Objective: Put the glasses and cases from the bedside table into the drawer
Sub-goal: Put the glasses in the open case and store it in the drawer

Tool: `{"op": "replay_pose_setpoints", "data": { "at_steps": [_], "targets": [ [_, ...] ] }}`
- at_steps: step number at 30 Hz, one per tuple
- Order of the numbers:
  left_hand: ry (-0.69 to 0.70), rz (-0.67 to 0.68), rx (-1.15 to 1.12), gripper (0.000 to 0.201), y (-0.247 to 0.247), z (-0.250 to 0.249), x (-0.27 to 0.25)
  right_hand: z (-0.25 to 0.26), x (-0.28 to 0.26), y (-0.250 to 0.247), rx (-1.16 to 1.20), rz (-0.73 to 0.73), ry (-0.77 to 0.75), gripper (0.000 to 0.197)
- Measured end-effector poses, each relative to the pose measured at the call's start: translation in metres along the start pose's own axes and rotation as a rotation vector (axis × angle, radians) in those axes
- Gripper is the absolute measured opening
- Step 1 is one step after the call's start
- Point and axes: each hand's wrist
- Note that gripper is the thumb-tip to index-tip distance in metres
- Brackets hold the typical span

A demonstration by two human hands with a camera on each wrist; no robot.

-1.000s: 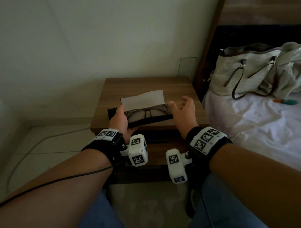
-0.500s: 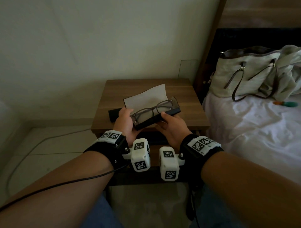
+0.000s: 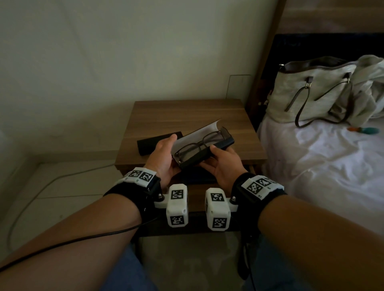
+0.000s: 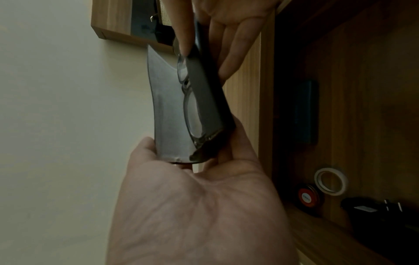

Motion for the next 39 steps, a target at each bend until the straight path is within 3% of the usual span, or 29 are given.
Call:
{"op": "replay_pose_setpoints", "data": {
  "at_steps": [3, 8, 15, 19, 27, 36, 39],
  "targets": [
    [0.032, 0.014, 0.077, 0.029, 0.001, 0.003, -0.002, 0.001, 0.0, -0.001, 0.011, -0.017, 0.006, 0.039],
    [0.084, 0.027, 0.187, 0.041, -0.001, 0.007, -0.002, 0.002, -0.001, -0.001, 0.053, -0.016, 0.037, 0.046],
    [0.165, 0.026, 0.273, 0.027, 0.002, 0.013, -0.006, 0.001, 0.002, -0.005, 0.013, -0.049, 0.017, 0.045],
    [0.169, 0.052, 0.288, 0.033, 0.002, 0.016, -0.008, 0.0, 0.003, -0.008, 0.005, -0.059, 0.011, 0.042],
    [0.11, 0.038, 0.237, 0.053, 0.0, 0.017, -0.008, -0.004, 0.003, -0.009, 0.004, -0.059, -0.008, 0.042],
    [-0.042, -0.067, 0.178, 0.033, -0.006, 0.017, -0.005, 0.002, 0.005, -0.016, -0.057, -0.167, -0.079, 0.054],
    [-0.063, -0.091, 0.215, 0.035, -0.008, 0.018, -0.004, 0.006, 0.007, -0.021, -0.123, -0.221, -0.071, 0.047]
  ]
}}
Point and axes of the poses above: each hand's wrist, its own x-axis towards the middle knuckle, its own y-axis out of the palm, z = x × y, and after that the axes turned 8 degrees about x, right-handed
